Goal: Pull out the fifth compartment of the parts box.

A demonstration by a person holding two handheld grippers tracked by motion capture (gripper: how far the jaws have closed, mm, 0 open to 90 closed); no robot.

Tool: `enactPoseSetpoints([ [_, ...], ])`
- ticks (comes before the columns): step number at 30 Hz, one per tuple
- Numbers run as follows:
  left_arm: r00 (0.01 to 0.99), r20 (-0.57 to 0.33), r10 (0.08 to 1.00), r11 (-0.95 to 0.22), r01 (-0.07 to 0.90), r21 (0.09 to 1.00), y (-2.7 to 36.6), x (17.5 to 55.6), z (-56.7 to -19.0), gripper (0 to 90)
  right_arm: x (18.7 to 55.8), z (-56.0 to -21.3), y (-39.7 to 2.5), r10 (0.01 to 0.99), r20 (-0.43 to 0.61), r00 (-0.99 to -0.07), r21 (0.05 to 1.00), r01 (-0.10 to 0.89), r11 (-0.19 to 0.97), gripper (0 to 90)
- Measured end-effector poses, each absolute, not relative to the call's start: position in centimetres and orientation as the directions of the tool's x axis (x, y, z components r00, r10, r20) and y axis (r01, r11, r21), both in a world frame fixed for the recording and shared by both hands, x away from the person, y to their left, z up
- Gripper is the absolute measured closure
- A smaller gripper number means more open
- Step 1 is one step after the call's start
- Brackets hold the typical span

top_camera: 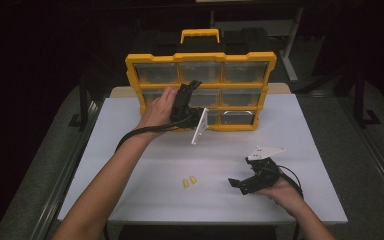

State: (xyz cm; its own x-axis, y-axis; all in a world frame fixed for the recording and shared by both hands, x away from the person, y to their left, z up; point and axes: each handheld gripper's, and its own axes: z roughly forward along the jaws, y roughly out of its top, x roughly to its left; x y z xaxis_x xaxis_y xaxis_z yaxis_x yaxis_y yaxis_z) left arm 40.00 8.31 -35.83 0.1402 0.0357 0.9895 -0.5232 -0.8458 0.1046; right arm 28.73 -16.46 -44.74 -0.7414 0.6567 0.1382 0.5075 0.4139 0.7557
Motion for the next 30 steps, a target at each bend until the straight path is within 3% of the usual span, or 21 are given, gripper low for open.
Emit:
enactPoseSetpoints([
  [6, 0.132, 0.991, 0.035, -0.85, -0.517, 0.099, 8.09, 40.04, -35.46, 0.0, 28.71, -44.73, -16.45, 0.657, 0.139, -0.741, 0.756, 0.508, 0.412, 0.0],
  [30, 0.111, 0.993, 0.038, -0.877, -0.473, 0.087, 7.87, 39.82, -35.59, 26.8, 28.74, -44.73, -16.49, 0.658, 0.14, -0.74, 0.756, 0.509, 0.412, 0.0],
])
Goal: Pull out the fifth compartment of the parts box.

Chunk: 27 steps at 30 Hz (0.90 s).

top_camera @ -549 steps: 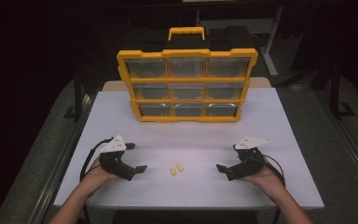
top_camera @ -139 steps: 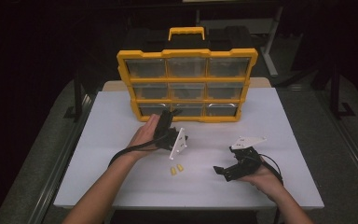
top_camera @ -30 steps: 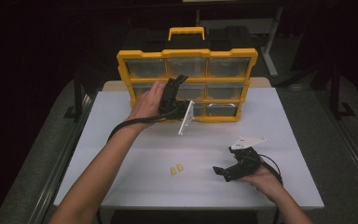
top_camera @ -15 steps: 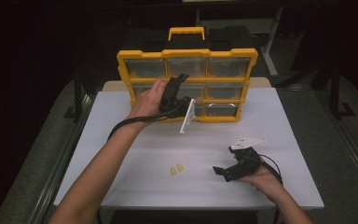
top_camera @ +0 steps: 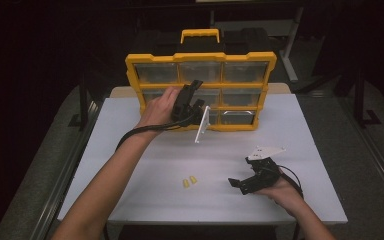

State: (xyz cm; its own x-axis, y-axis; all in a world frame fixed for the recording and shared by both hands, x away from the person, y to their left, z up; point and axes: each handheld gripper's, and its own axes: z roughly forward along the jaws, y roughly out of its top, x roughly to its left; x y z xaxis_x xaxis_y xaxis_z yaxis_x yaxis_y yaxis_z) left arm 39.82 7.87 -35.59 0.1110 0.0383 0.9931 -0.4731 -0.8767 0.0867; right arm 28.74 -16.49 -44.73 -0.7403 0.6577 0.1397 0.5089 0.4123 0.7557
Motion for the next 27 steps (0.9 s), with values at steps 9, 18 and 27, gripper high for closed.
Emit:
enactPoseSetpoints([
  [9, 0.115, 0.993, 0.024, -0.887, -0.456, 0.074, 7.69, 39.73, -35.69, 36.5, 28.74, -44.73, -16.48, 0.657, 0.139, -0.741, 0.755, 0.509, 0.413, 0.0],
  [18, 0.128, 0.992, 0.022, -0.891, -0.446, 0.077, 7.45, 39.73, -35.92, 48.9, 28.73, -44.73, -16.48, 0.657, 0.139, -0.741, 0.756, 0.508, 0.413, 0.0],
  [27, 0.145, 0.989, 0.018, -0.896, -0.437, 0.081, 7.35, 39.76, -35.95, 59.5, 28.74, -44.74, -16.49, 0.656, 0.139, -0.741, 0.755, 0.508, 0.414, 0.0],
])
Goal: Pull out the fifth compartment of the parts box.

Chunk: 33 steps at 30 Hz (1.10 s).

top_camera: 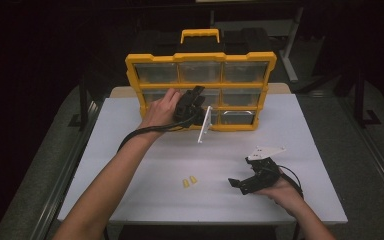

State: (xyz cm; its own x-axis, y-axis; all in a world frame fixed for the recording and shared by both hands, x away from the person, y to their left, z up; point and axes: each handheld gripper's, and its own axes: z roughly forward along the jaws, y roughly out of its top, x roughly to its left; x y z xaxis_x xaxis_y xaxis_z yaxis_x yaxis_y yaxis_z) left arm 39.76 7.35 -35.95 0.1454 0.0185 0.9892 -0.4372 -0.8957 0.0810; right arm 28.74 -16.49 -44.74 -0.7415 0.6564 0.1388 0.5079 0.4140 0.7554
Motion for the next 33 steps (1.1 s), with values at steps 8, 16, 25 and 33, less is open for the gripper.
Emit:
enactPoseSetpoints([
  [8, 0.165, 0.986, 0.002, -0.909, -0.41, 0.071, 7.4, 39.82, -35.82, 68.6, 28.74, -44.74, -16.49, 0.656, 0.139, -0.742, 0.755, 0.508, 0.414, 0.0],
  [16, 0.166, 0.986, 0.003, -0.915, -0.398, 0.07, 7.46, 39.92, -35.76, 73.8, 28.73, -44.73, -16.49, 0.656, 0.139, -0.742, 0.756, 0.508, 0.414, 0.0],
  [25, 0.15, 0.989, -0.004, -0.917, -0.394, 0.056, 7.44, 39.9, -35.83, 76.6, 28.72, -44.72, -16.49, 0.656, 0.14, -0.742, 0.756, 0.508, 0.413, 0.0],
  [33, 0.129, 0.991, -0.018, -0.918, -0.396, 0.035, 7.44, 39.81, -35.99, 78.2, 28.73, -44.71, -16.51, 0.656, 0.14, -0.742, 0.756, 0.508, 0.413, 0.0],
])
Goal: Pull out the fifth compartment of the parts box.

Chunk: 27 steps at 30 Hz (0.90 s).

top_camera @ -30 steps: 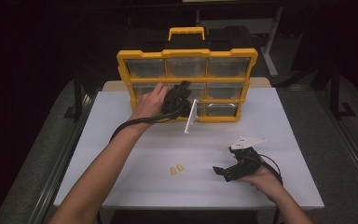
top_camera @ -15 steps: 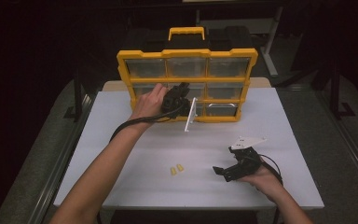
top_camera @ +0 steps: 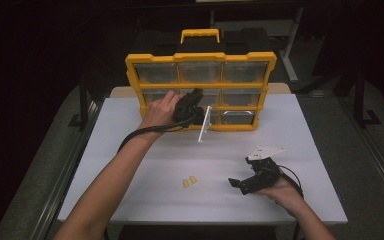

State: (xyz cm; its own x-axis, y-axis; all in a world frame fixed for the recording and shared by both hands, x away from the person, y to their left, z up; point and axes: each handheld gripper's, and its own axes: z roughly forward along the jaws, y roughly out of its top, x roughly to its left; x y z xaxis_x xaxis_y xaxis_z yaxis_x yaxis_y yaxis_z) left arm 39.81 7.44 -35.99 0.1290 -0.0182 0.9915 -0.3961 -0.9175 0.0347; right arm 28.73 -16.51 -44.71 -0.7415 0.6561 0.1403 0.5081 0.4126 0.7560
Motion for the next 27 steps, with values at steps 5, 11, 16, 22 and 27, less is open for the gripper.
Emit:
enactPoseSetpoints([
  [5, 0.121, 0.992, -0.025, -0.918, -0.395, 0.025, 7.4, 39.7, -36.0, 78.6, 28.7, -44.7, -16.5, 0.656, 0.141, -0.741, 0.756, 0.509, 0.412, 0.0],
  [11, 0.116, 0.993, -0.028, -0.917, -0.398, 0.02, 7.4, 39.4, -36.1, 78.7, 28.7, -44.7, -16.5, 0.656, 0.141, -0.741, 0.756, 0.509, 0.412, 0.0],
  [16, 0.117, 0.993, -0.019, -0.914, -0.404, 0.03, 7.4, 39.1, -36.2, 78.7, 28.7, -44.7, -16.5, 0.656, 0.142, -0.741, 0.756, 0.509, 0.412, 0.0],
  [22, 0.111, 0.994, -0.015, -0.911, -0.411, 0.032, 7.5, 38.6, -36.2, 78.6, 28.8, -44.7, -16.5, 0.656, 0.142, -0.741, 0.755, 0.51, 0.412, 0.0],
  [27, 0.114, 0.993, -0.011, -0.911, -0.412, 0.037, 7.6, 38.2, -36.2, 78.7, 28.7, -44.7, -16.5, 0.656, 0.141, -0.741, 0.755, 0.509, 0.413, 0.0],
])
